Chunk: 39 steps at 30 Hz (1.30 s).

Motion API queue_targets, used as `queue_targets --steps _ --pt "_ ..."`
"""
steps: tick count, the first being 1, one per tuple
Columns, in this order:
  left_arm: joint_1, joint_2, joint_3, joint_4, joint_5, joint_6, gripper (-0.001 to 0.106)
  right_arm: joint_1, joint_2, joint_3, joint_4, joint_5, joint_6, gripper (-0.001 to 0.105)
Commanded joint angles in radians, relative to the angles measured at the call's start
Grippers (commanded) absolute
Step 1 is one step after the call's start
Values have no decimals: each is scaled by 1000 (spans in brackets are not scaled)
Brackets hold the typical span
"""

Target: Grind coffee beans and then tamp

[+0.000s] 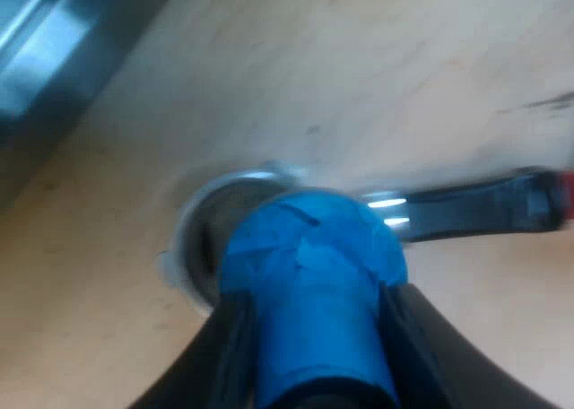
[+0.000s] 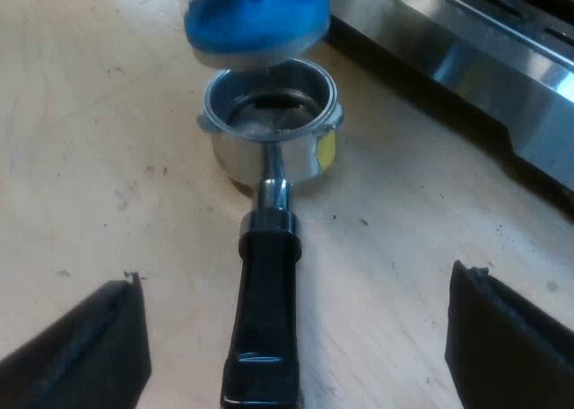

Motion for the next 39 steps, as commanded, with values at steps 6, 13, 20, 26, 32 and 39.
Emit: queue_targets --steps 6,13,20,26,32,39 --pt "-2 64 -9 -23 -35 -8 0 0 -6 -1 -7 12 4 71" --pt "-2 105 -9 -36 -35 0 0 0 -6 -1 -7 12 4 71" --pt "-2 122 -9 -63 -35 0 0 0 -6 -1 -7 12 4 71" --pt "-2 159 -9 -60 -35 0 0 0 -6 -1 -7 12 4 71" --pt "-2 193 -9 -60 -39 12 0 0 -6 -1 -7 12 4 71" --pt "-4 200 80 -77 -98 28 0 0 -6 -1 -7 12 4 71"
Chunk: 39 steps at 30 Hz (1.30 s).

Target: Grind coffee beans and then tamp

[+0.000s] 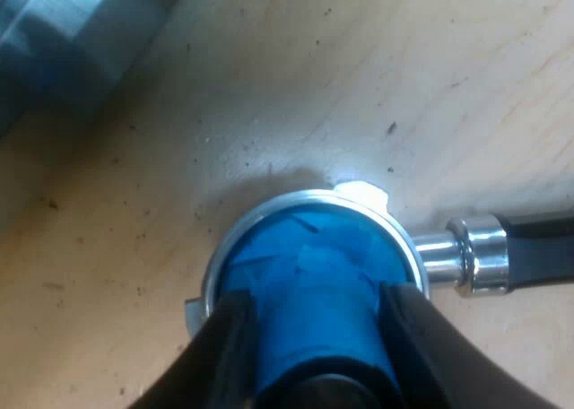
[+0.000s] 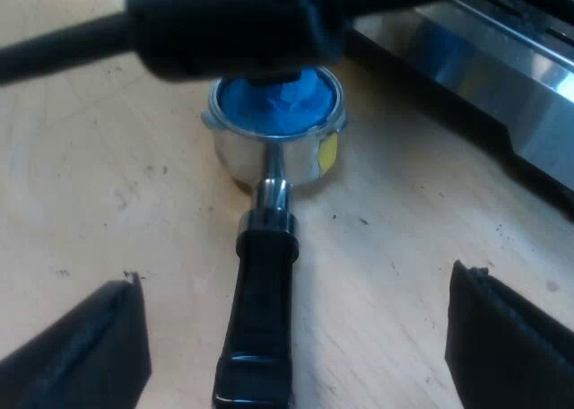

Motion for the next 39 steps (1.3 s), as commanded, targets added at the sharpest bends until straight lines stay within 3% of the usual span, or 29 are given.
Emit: queue_targets --steps 1,6,12,16,27,32,39 --pt "-4 31 62 15 -57 5 0 0 -6 -1 -7 12 4 71" --pt "-4 31 137 -13 -57 5 0 0 -6 -1 -7 12 4 71" --pt "-4 31 155 -33 -50 5 0 0 -6 -1 -7 12 4 71" --pt "-4 31 126 -39 -32 47 0 0 -6 -1 -7 12 4 71" --pt "-4 -66 47 -31 -12 49 0 0 -6 -7 -7 12 -6 71" --pt "-2 -185 38 -31 7 49 0 0 -6 -54 -7 12 -52 71" --pt "0 -289 38 8 5 49 0 0 -6 -101 -5 12 -52 71"
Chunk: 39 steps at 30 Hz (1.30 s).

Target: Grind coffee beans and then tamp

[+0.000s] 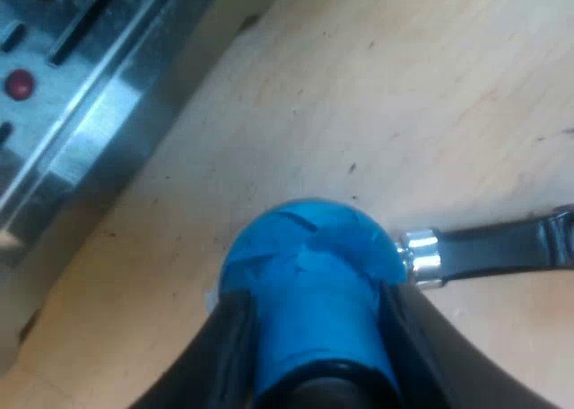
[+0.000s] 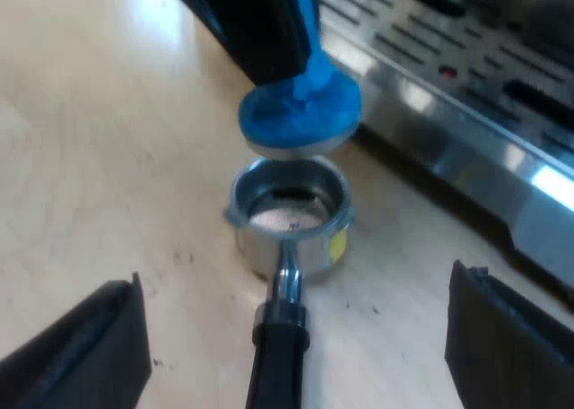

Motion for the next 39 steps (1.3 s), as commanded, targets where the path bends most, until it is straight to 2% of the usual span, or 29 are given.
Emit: queue_targets --steps 1,9,13,14,17,19,25,31,35,39 --pt "0 -87 -5 56 -1 4 0 0 -6 -35 2 12 -14 71" --pt "49 -175 11 133 2 -53 0 0 -6 -83 46 -48 -30 71" --pt "94 -205 53 143 2 -66 0 0 -6 -84 43 -64 -30 71" --pt "140 -238 100 157 2 -67 0 0 -4 -87 39 -64 -30 71" --pt "167 -256 127 158 2 -67 0 0 -4 -94 39 -68 -30 71" --pt "236 -290 175 158 2 -67 0 0 7 -104 39 -99 -30 71" --pt "381 -295 209 153 16 -63 0 0 103 -128 23 -141 -34 71" --pt "496 -295 243 135 18 -32 0 -6 230 -132 -139 -178 -34 71" --pt "524 -295 277 95 18 4 0 -31 321 -160 -170 -241 -34 71" --pt "524 -279 288 70 18 4 0 -54 384 -191 -171 -272 -34 71"
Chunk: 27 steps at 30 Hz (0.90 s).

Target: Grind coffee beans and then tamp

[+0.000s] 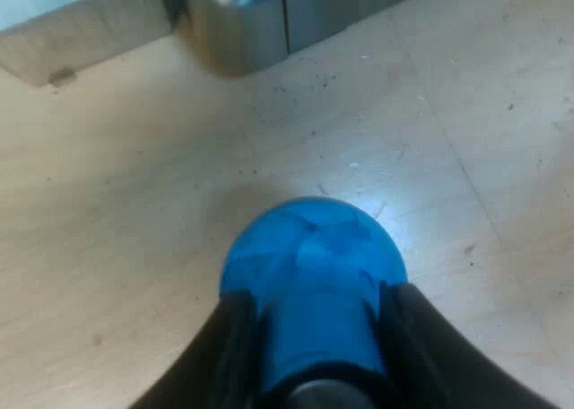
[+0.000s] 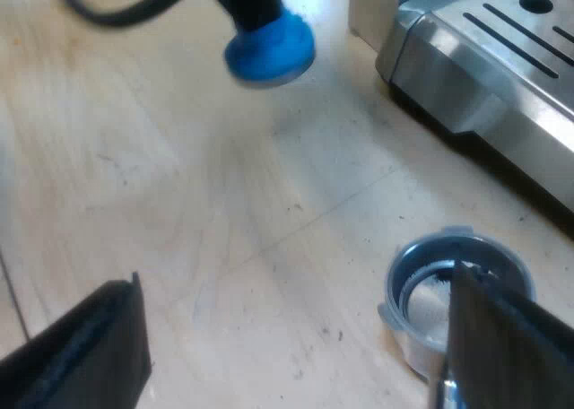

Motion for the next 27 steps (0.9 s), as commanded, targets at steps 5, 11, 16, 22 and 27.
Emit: queue_targets --steps 5,11,16,22,27 --pt "-1 94 -2 -67 8 5 0 -35 74 -29 -67 -97 -11 71" --pt "-1 210 -2 -115 8 5 0 -36 125 -29 -76 -149 -11 71" --pt "-1 239 -2 -134 -18 5 0 -36 141 -29 -76 -148 -11 71" --pt "-1 238 -2 -135 -26 19 2 -36 141 -29 -81 -148 -11 71" --pt "-1 238 -2 -129 -26 30 42 -36 141 -29 -81 -148 -11 71"
